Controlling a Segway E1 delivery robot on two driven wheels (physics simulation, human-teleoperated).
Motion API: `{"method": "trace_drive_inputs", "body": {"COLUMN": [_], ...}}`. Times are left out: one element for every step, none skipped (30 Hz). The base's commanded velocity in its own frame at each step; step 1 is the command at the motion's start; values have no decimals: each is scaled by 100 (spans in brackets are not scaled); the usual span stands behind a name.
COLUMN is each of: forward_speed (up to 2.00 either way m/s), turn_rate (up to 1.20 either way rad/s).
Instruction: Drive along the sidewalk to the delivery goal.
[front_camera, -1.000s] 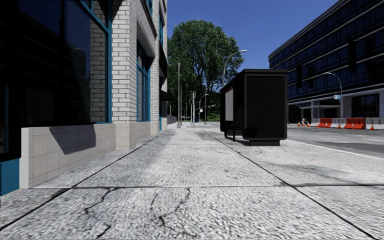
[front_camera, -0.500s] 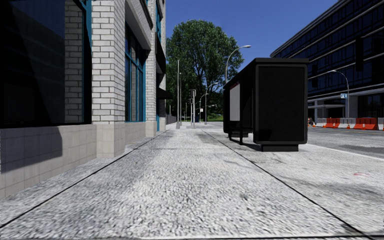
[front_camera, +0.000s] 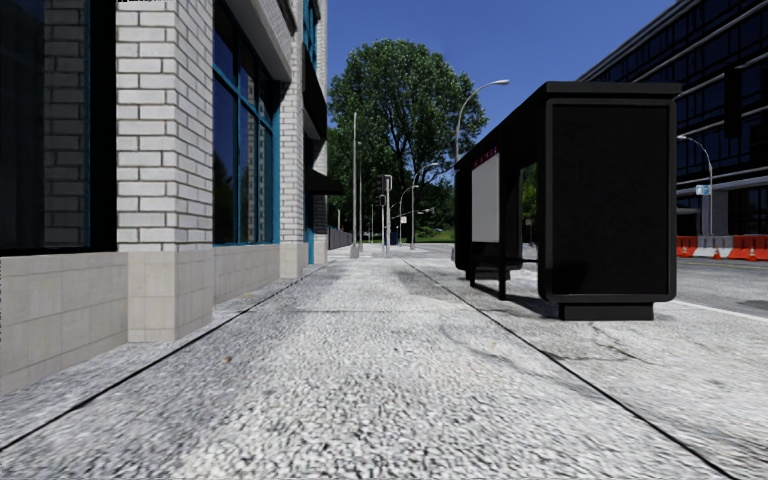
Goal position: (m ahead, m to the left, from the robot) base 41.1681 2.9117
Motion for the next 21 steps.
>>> {"method": "trace_drive_inputs", "body": {"forward_speed": [200, 200, 200, 200, 200, 200, 200, 200, 200, 200, 200, 200, 200, 200, 200, 200, 200, 200, 200, 200, 200], "turn_rate": [0, 0, 0, 0, 0, 0, 0, 0, 0, 0, 0, 0, 0, 0, 0, 0, 0, 0, 0, 0, 0]}}
